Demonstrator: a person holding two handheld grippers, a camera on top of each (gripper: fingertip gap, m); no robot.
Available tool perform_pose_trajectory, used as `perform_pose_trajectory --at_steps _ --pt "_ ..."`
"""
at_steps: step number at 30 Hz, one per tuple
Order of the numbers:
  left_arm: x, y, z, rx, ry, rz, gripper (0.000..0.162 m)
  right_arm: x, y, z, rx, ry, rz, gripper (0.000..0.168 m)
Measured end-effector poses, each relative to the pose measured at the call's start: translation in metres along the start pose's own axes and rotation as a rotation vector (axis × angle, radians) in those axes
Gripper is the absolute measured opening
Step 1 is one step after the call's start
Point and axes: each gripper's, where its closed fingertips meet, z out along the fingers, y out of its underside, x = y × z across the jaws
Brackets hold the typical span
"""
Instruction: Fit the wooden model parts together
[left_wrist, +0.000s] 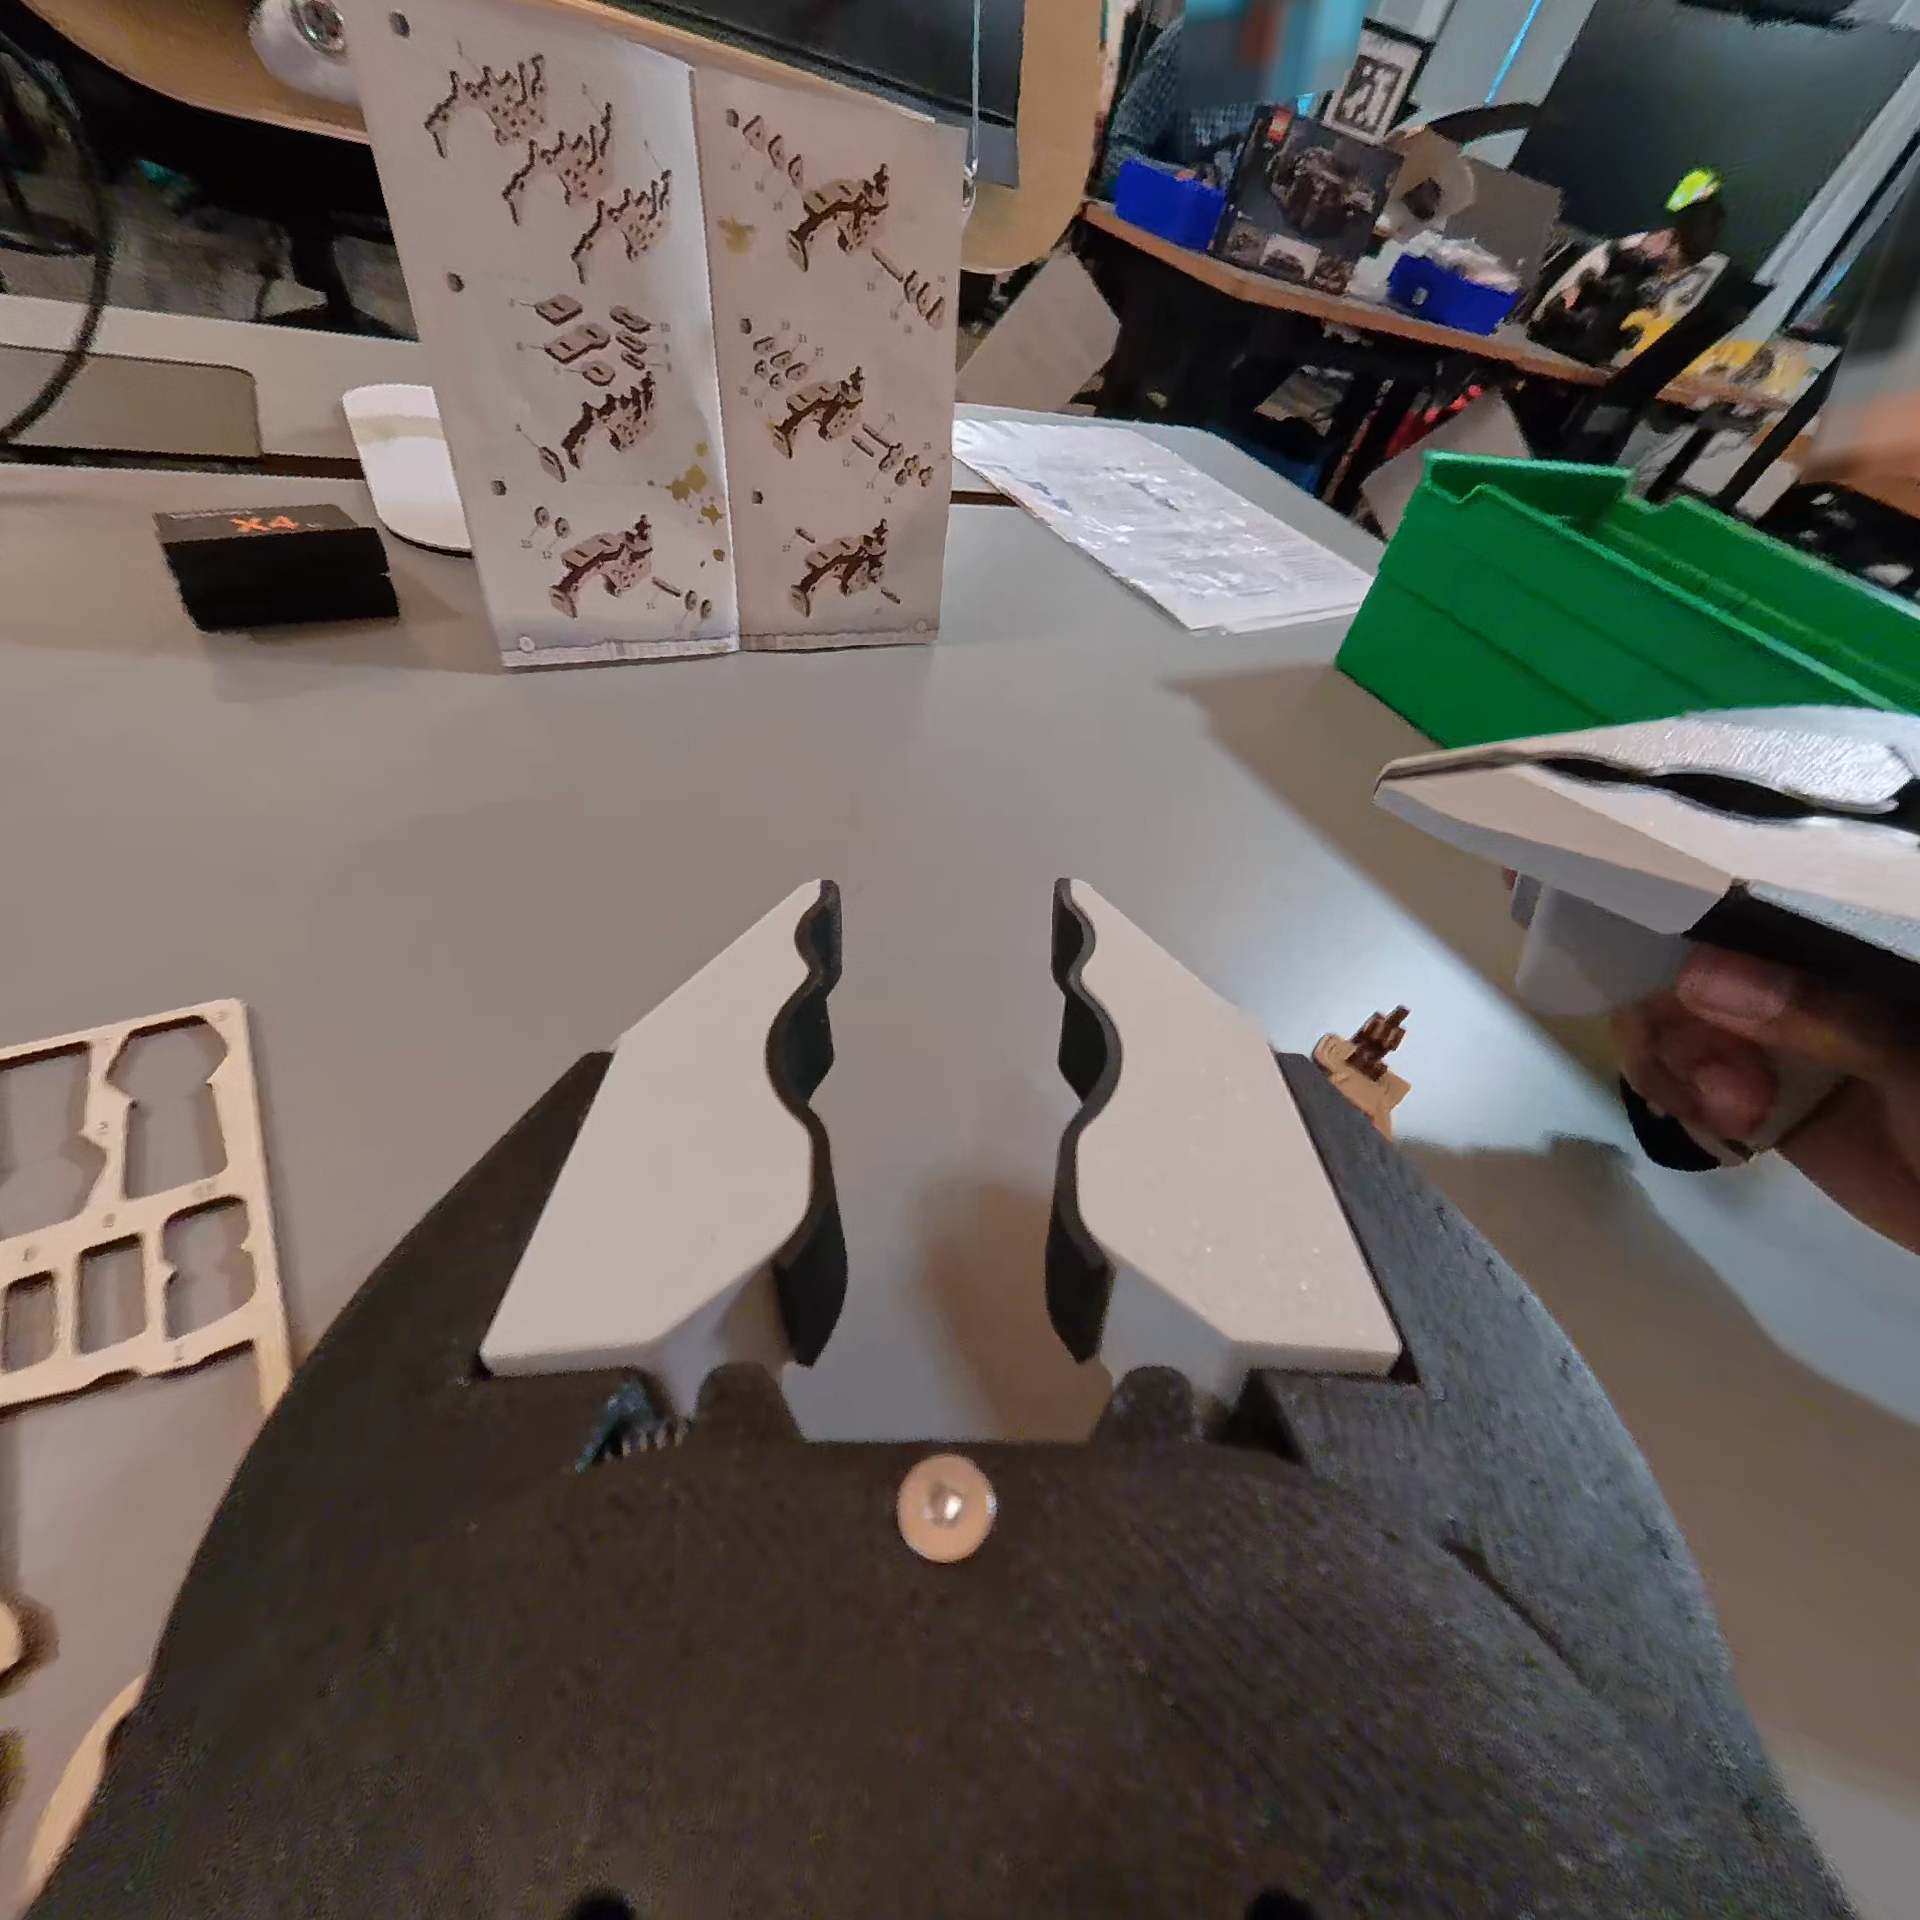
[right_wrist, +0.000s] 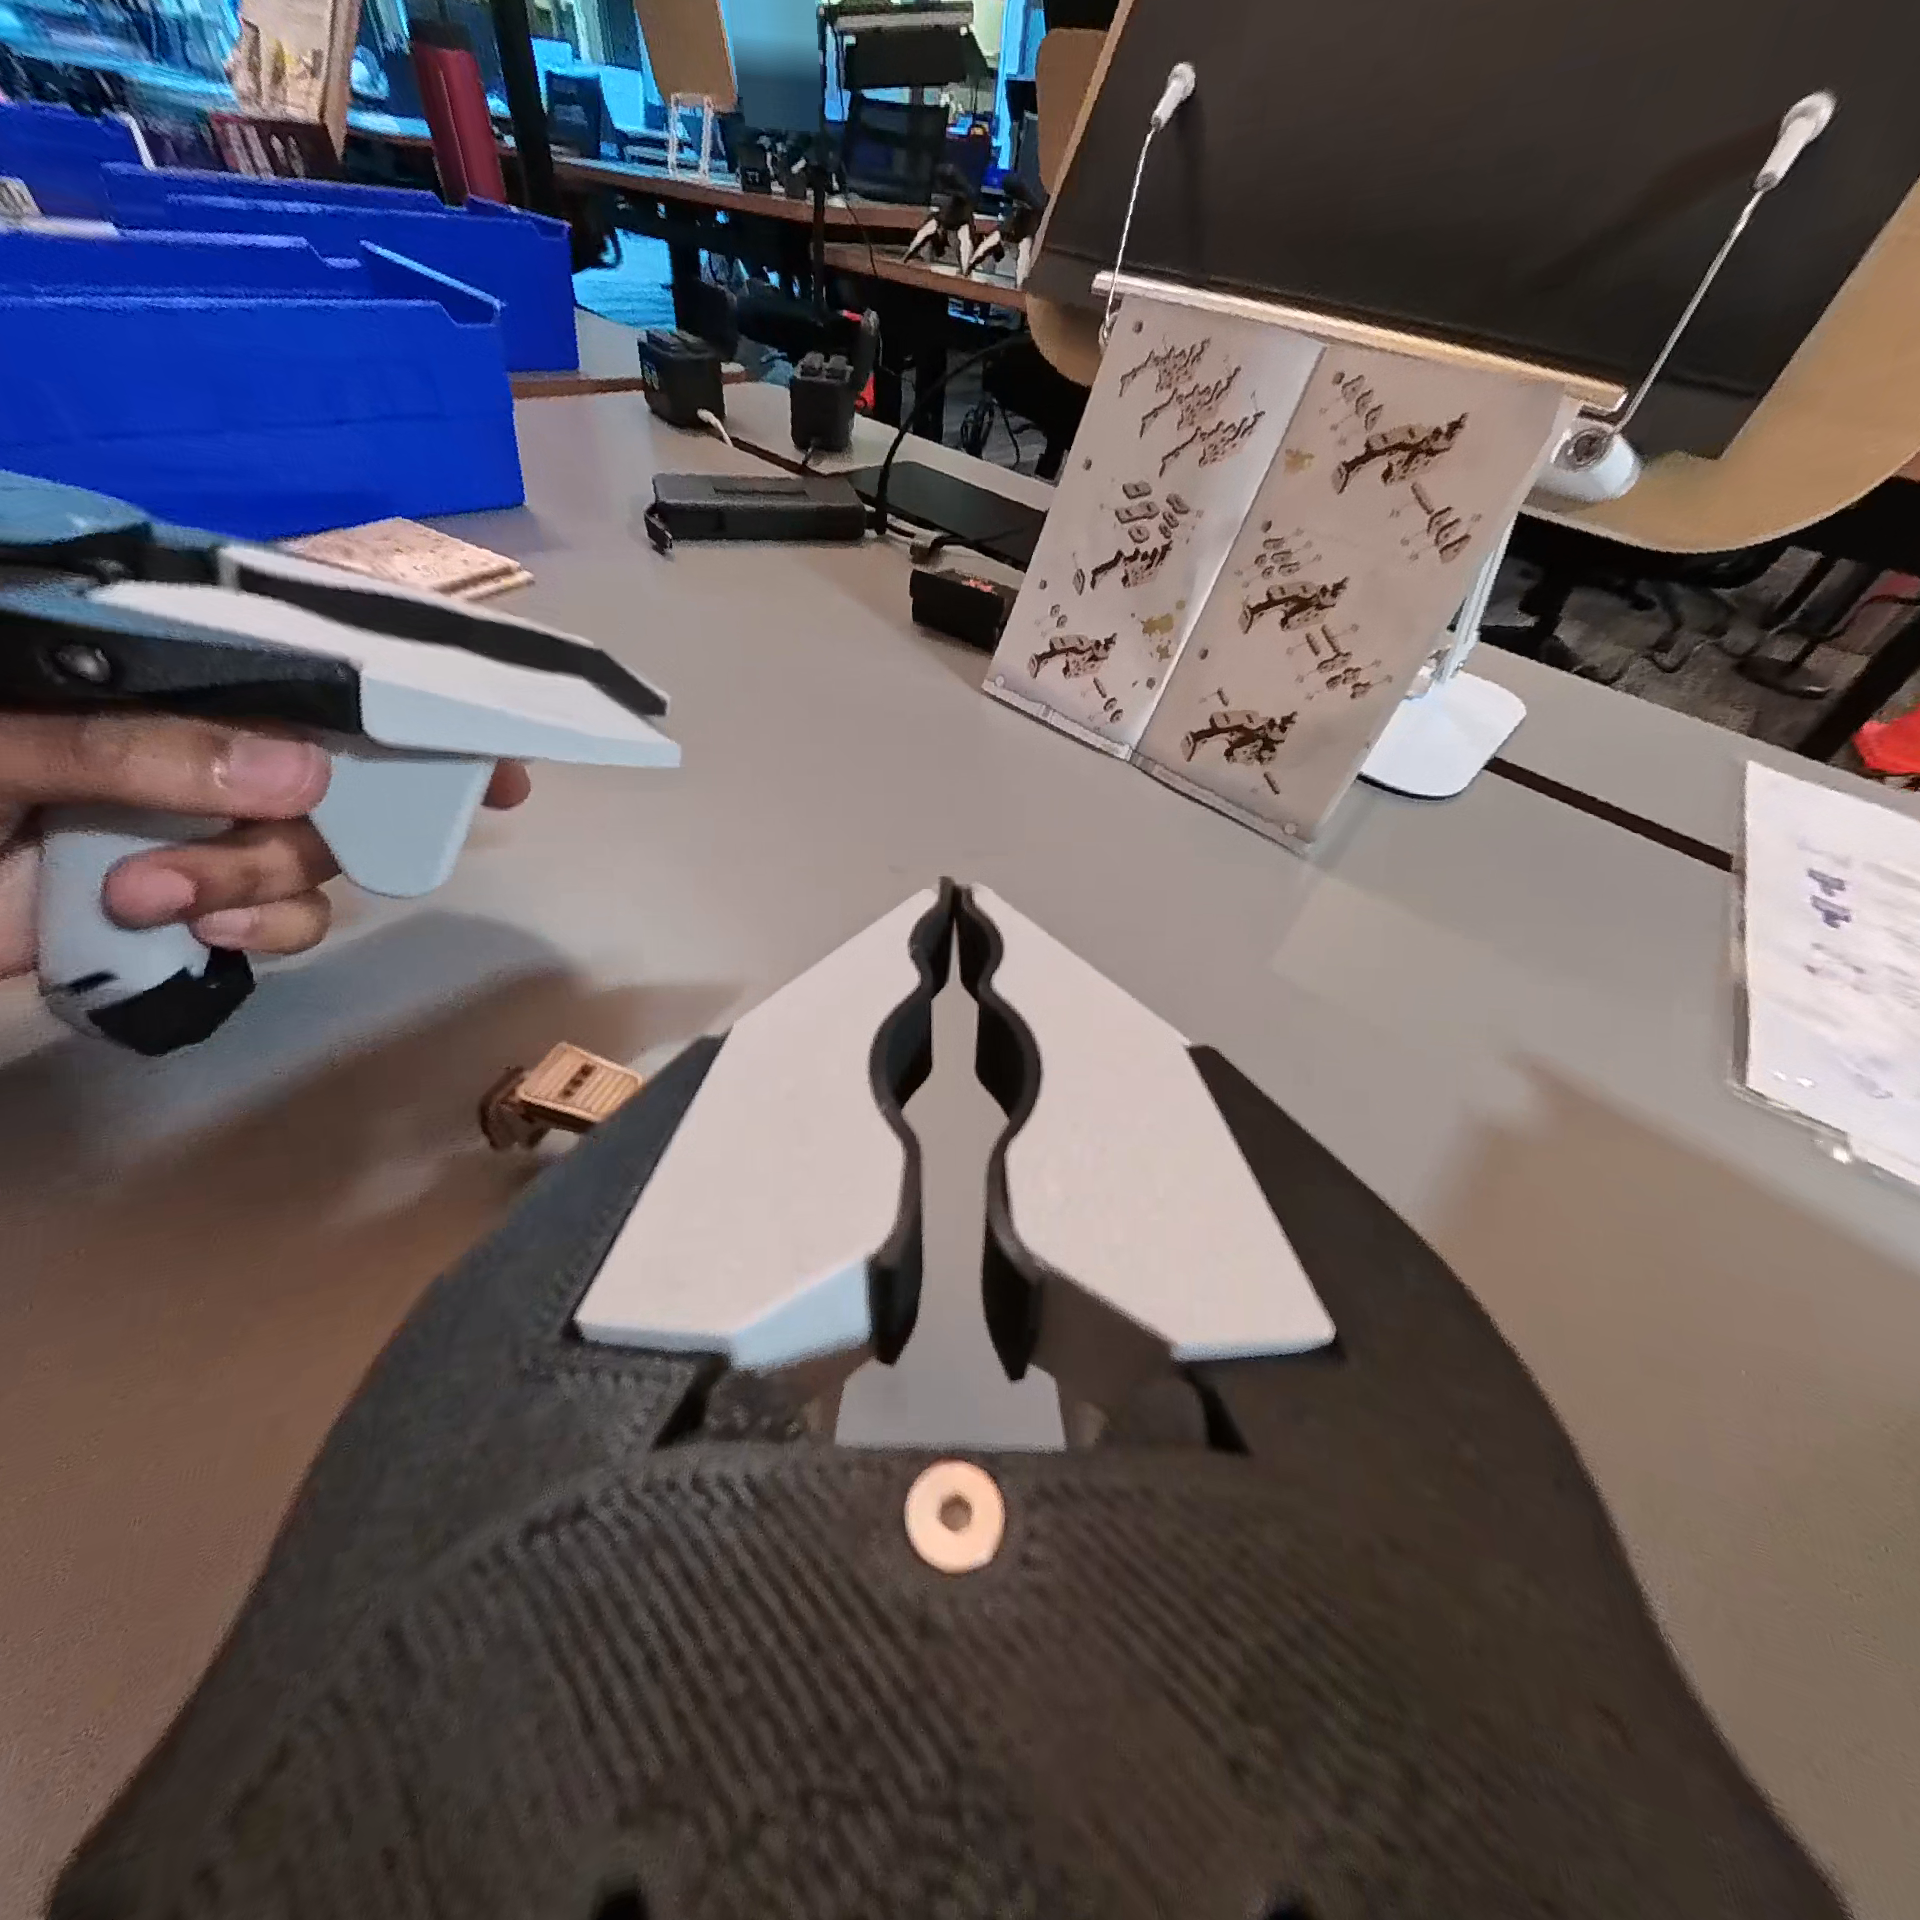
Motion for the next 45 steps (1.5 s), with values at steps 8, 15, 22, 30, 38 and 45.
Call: perform_pose_trajectory --at_steps 8,15,22,30,38,45 --pt "-0.023 -0.006 -0.034 0.072 -0.131 0.085 0.037 0.025 -0.012 0.016 0.056 -0.042 0.206 0.0" --pt "-0.045 -0.01 -0.07 0.133 -0.186 0.003 0.041 0.041 -0.02 0.044 0.077 -0.056 0.229 0.0" --pt "-0.057 -0.005 -0.101 0.158 -0.173 -0.104 0.042 0.054 -0.032 0.067 0.12 0.001 0.218 0.0" --pt "-0.164 0.006 -0.178 -0.008 -0.775 0.067 0.111 0.042 -0.034 0.08 0.12 -0.061 0.294 0.0" --pt "-0.201 0.062 -0.188 -0.29 -0.743 -0.124 0.113 0.03 -0.032 0.079 0.102 -0.076 0.233 0.0" --pt "-0.209 0.082 -0.187 -0.407 -0.698 -0.206 0.116 0.034 -0.03 0.075 0.101 -0.073 0.256 0.0"
